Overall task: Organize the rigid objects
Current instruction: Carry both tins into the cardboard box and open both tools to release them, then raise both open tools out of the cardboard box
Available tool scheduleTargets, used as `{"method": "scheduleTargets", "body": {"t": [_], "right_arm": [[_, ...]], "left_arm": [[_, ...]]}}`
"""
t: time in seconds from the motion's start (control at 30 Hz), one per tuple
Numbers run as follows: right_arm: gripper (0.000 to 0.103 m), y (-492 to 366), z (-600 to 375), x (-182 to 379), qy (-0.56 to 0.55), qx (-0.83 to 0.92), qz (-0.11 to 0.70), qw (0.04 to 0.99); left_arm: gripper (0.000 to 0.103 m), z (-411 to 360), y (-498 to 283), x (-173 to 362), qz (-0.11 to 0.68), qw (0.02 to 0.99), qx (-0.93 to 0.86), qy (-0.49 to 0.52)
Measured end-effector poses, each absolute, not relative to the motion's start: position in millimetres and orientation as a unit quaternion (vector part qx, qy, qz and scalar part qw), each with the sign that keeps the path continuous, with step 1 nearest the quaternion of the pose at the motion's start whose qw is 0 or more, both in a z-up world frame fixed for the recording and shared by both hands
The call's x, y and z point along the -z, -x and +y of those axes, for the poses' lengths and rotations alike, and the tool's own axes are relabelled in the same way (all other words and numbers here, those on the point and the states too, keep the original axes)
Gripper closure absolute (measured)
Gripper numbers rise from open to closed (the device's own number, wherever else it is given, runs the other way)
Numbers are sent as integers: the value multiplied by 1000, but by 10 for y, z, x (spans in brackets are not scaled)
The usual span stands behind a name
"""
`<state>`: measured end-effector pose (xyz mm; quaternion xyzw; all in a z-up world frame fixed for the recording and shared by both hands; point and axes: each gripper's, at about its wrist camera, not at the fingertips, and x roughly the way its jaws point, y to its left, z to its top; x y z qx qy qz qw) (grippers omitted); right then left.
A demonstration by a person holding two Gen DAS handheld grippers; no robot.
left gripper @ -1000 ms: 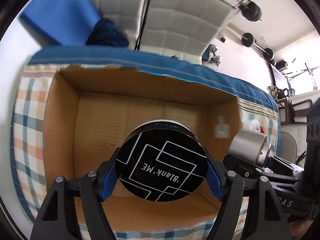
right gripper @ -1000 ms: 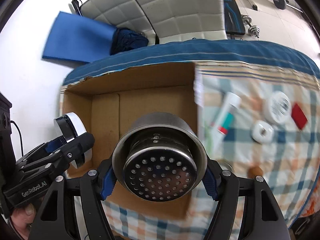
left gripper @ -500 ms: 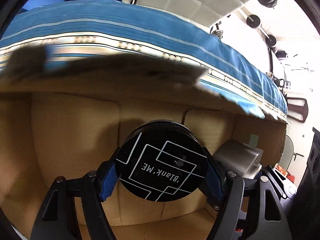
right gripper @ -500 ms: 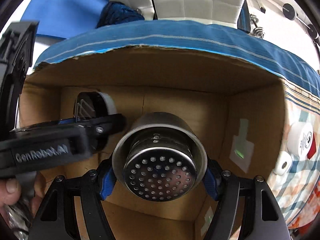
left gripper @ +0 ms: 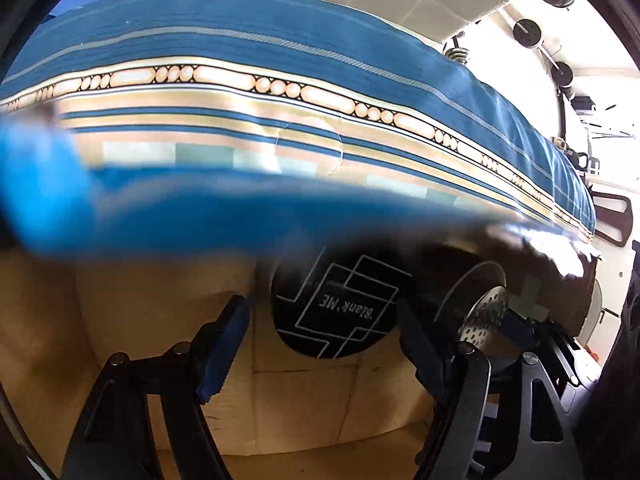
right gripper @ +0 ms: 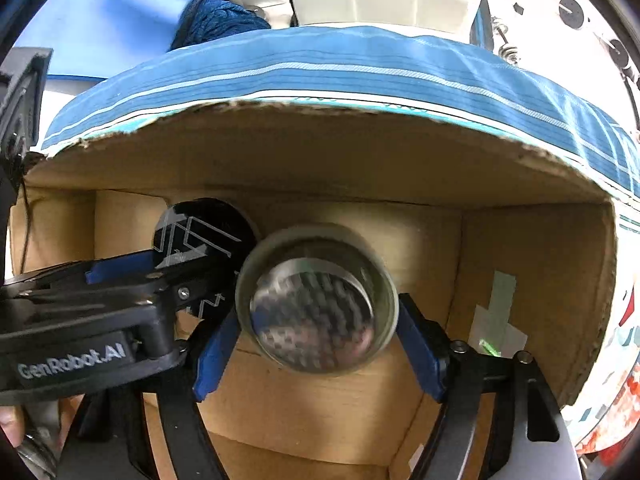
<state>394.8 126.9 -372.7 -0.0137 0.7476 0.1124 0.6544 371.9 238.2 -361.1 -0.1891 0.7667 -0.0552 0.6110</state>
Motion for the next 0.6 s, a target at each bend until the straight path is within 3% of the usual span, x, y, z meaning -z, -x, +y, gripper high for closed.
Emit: {"method": "scheduleTargets", "body": {"t": [0.27, 0.37, 0.53, 0.6], "right_arm": [[18, -3828, 1261, 3524, 15, -113, 742, 661], [0, -3705, 1258, 3376, 20, -106, 732, 673], [0, -3436, 1142, 3171, 12, -100, 722, 685], [0, -3290, 1117, 3090, 15, -98, 712, 695]], "left_arm": [[28, 2402, -3520, 3345, 756, 631, 52, 166], [17, 2436, -3398, 3153, 745, 650, 43, 144], [2, 2510, -3120, 2838, 713, 690, 29, 121], [0, 2605, -3034, 2705, 698, 707, 21, 112]]}}
